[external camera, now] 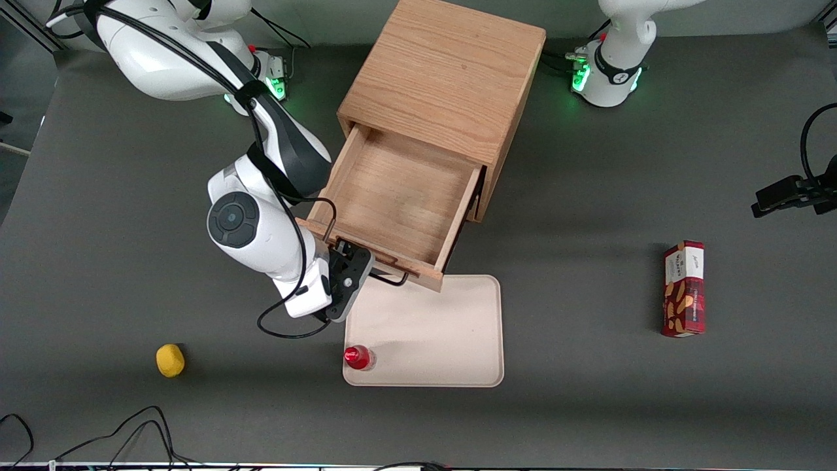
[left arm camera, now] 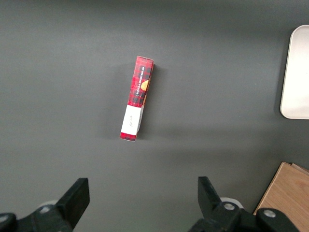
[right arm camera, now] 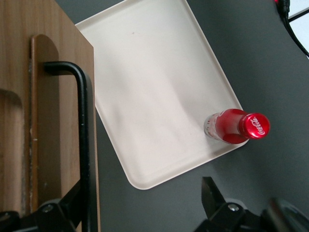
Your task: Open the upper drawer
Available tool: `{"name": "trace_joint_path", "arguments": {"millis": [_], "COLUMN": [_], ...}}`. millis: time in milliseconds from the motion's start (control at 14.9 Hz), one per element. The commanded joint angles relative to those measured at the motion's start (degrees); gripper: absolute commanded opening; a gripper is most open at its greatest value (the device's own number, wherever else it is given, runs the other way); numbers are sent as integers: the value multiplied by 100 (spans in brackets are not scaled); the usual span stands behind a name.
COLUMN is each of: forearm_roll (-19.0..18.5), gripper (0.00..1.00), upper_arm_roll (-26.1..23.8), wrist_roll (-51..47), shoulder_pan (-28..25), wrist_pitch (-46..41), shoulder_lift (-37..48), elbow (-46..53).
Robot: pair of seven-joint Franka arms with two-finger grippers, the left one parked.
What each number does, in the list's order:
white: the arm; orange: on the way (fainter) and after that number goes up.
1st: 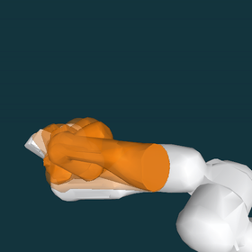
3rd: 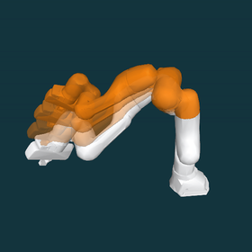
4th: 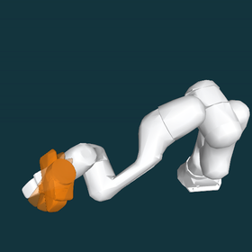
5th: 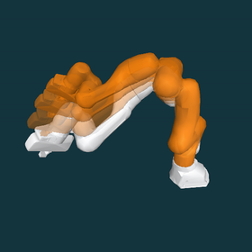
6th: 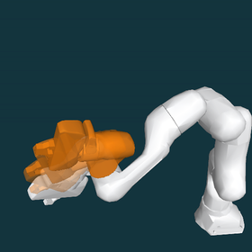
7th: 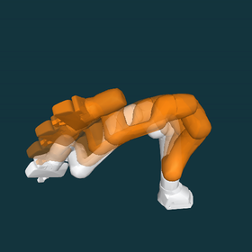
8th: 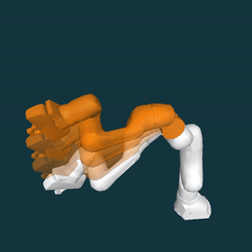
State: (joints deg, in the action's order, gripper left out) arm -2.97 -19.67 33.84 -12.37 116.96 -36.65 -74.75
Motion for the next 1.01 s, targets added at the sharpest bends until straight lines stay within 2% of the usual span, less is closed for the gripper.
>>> {"name": "trace_joint_path", "arguments": {"millis": [0,134,336,604,672,739,940], "forearm_roll": [-38,-11,384,411,454,594,1577], "gripper": [100,100,100,100,100,100,100], "upper_arm_roll": [-28,-28,120,244,305,497,578], "wrist_roll": [53,35,-52,-140,-445,-814,-2061], "shoulder_pan": [-3,15,41,225,252,278,988], "wrist_pitch": [-6,-15,-15,-15,-24,-120,-454], "shoulder_lift": [-132,-10,368,956,1193,1456,2598], "elbow": [285,285,241,206,180,-29,-1214]}}
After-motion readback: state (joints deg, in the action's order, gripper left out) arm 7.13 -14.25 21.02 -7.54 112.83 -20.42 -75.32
